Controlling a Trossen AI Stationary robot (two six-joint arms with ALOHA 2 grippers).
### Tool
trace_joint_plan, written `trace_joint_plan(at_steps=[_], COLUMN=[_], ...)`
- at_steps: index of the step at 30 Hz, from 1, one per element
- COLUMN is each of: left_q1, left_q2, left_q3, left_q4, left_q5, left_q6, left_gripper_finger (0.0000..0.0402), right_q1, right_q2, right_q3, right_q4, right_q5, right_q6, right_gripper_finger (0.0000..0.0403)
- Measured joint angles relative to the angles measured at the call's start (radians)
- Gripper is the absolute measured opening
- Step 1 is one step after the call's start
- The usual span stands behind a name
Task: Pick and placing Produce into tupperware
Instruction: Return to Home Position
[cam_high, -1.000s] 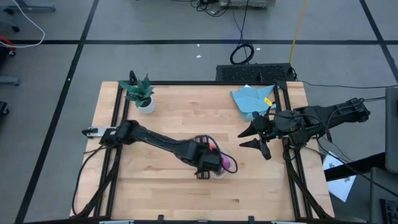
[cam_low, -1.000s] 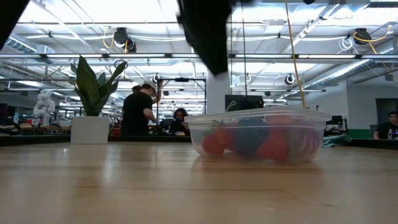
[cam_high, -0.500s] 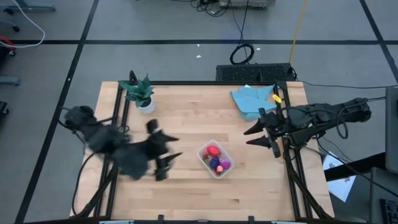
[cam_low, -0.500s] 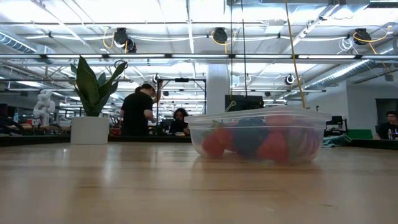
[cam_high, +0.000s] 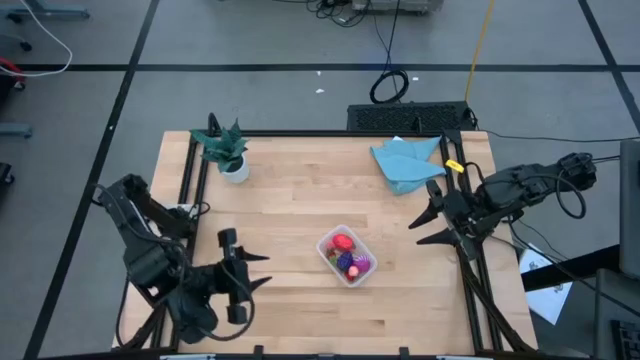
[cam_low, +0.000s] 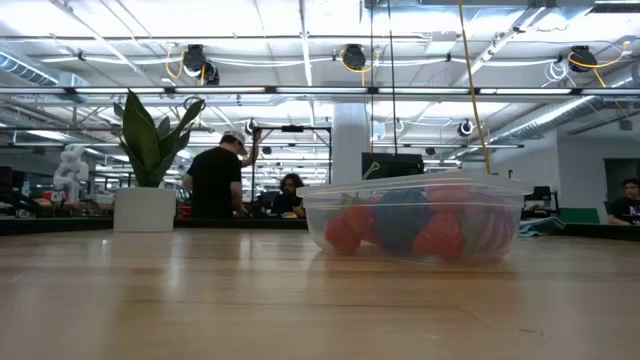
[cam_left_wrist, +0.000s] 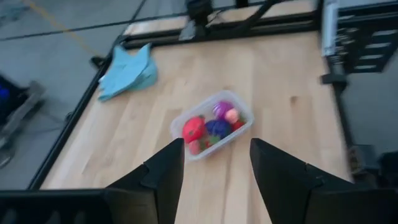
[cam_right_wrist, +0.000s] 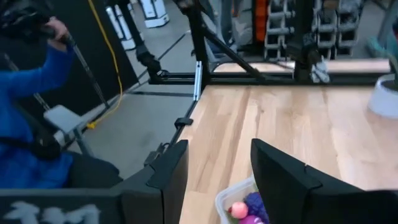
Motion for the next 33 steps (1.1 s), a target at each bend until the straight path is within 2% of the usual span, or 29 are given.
trace_joint_plan(at_steps=[5, 8, 11, 17, 22, 28, 33], left_q1=[-0.013, -0.011, -0.003, 0.045, 0.102, 0.126, 0.126], left_q2=[-0.085, -0.159, -0.236, -0.391, -0.527, -0.691, -0.742], left_q3=[-0.169, -0.282, -0.398, -0.607, -0.762, -0.920, -1.038], left_q4=[-0.003, 0.056, 0.176, 0.435, 0.576, 0.676, 0.786], left_q5=[-0.082, -0.134, -0.141, -0.080, -0.011, 0.012, 0.070], left_q6=[-0.177, -0.221, -0.160, 0.024, 0.121, 0.158, 0.153], left_gripper_finger=[0.0188, 0.0189, 0.0187, 0.0186, 0.0186, 0.0186, 0.0186], right_q1=[0.001, 0.000, 0.000, -0.001, -0.001, -0.001, -0.001], right_q2=[-0.024, -0.043, -0.074, -0.163, -0.249, -0.363, -0.423], right_q3=[0.000, 0.000, 0.000, 0.000, 0.000, 0.000, -0.078], right_q4=[0.000, -0.004, -0.056, -0.172, -0.179, -0.238, -0.247], right_q5=[0.011, 0.011, 0.032, 0.190, 0.197, 0.199, 0.199], right_q6=[-0.056, -0.089, -0.107, -0.081, -0.123, -0.149, -0.102], right_gripper_finger=[0.0165, 0.0165, 0.0165, 0.0165, 0.0165, 0.0165, 0.0165])
